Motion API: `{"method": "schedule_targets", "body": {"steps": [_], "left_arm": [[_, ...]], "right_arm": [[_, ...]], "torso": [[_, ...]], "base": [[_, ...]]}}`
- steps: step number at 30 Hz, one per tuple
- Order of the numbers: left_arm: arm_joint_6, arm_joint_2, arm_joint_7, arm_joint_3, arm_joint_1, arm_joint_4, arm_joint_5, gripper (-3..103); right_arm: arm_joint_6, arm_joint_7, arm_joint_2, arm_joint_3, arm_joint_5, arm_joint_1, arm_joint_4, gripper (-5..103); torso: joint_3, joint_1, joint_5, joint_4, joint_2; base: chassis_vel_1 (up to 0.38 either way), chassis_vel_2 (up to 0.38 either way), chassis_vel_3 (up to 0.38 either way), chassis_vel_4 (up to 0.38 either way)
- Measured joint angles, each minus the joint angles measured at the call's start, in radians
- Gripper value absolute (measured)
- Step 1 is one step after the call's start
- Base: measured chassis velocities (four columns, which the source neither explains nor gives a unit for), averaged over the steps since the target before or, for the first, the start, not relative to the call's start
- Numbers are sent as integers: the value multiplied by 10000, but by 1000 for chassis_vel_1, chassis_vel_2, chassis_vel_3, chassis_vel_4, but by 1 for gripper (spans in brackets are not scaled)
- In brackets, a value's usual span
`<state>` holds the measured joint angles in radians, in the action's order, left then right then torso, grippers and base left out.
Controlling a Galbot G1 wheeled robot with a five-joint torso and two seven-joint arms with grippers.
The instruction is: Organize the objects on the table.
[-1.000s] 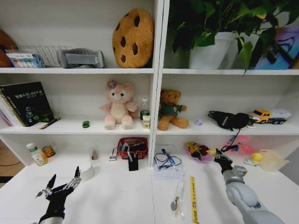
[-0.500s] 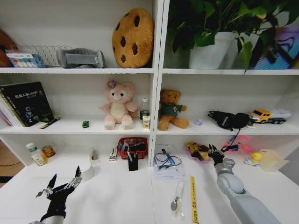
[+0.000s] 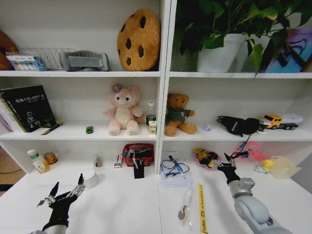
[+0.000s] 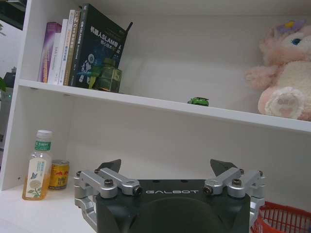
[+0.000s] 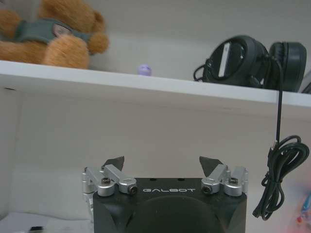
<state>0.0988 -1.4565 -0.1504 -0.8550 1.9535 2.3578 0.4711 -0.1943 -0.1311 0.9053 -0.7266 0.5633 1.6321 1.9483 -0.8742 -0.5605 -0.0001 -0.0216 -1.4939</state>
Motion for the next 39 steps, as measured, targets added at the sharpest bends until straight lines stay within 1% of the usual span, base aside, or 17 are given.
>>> {"method": "schedule_targets", "body": {"steps": [1,3,4,5,6,9,10,11,12,13,15,17,18,20,24,29,39], "left_arm": [[0,0,0,0,0,0,0,100],[8,46,3,-78,35,-3,65,100],[8,46,3,-78,35,-3,65,100],[41,125,28,-168,62,-9,124,100],[48,173,33,-209,67,-12,157,100],[52,226,27,-248,64,-15,185,100],[57,274,17,-288,53,-15,212,100],[57,368,-29,-347,50,-8,248,100],[68,436,-39,-430,49,8,289,100],[68,436,-39,-430,49,8,289,100],[127,545,-13,-625,98,3,430,100],[211,626,90,-781,173,-29,576,100],[211,626,90,-781,173,-29,576,100],[354,763,203,-951,282,-79,718,100],[475,1004,254,-1087,333,-242,763,100],[504,1247,253,-1109,271,-307,753,100],[453,1241,253,-923,255,-299,589,100]], "right_arm": [[0,0,0,0,0,0,0,85],[-281,255,32,-334,-22,637,394,95],[-281,255,32,-334,-22,637,394,95],[-587,477,97,-718,-31,1193,767,99],[-823,661,183,-1017,-29,1585,1024,100],[-1014,790,264,-1226,-21,1839,1197,100],[-1225,925,354,-1420,-19,2055,1356,100],[-1626,1134,540,-1682,-50,2413,1628,100],[-1817,1209,727,-1865,-104,2719,1865,100],[-1817,1209,727,-1865,-104,2719,1865,100],[-2018,1227,1080,-2097,-174,3107,2171,100],[-2130,1208,1369,-2248,-269,3324,2327,100],[-2130,1208,1369,-2248,-269,3324,2327,100],[-2194,1010,1809,-2421,-437,3511,2463,100],[-2308,801,2130,-2546,-667,3603,2463,100],[-2378,696,2338,-2641,-686,3604,2458,100],[-2446,782,2610,-2520,-650,3556,2433,100]], "torso": [[0,0,0,0,0],[-1,0,0,-1,0],[-1,0,0,-1,0],[0,1,-1,0,-1],[0,1,-2,0,-1],[0,1,0,0,-1],[0,1,0,3,-1],[-1,1,-1,2,0],[-1,1,0,3,-1],[-1,1,0,3,-1],[0,1,0,1,-1],[-1,1,-1,1,-1],[-1,1,-1,1,-1],[-1,1,-1,1,-1],[-1,1,-1,1,-1],[-2,0,0,1,-1],[-2,-1,1,2,0]], "base": [[0,0,0,0],[0,0,0,0],[0,0,0,0],[0,0,0,0],[0,0,0,0],[0,0,0,0],[0,0,0,0],[0,0,0,0],[0,0,0,0],[0,0,0,0],[0,0,0,0],[0,0,0,0],[0,0,0,0],[0,0,0,0],[0,0,0,0],[0,0,0,0],[0,0,0,0]]}}
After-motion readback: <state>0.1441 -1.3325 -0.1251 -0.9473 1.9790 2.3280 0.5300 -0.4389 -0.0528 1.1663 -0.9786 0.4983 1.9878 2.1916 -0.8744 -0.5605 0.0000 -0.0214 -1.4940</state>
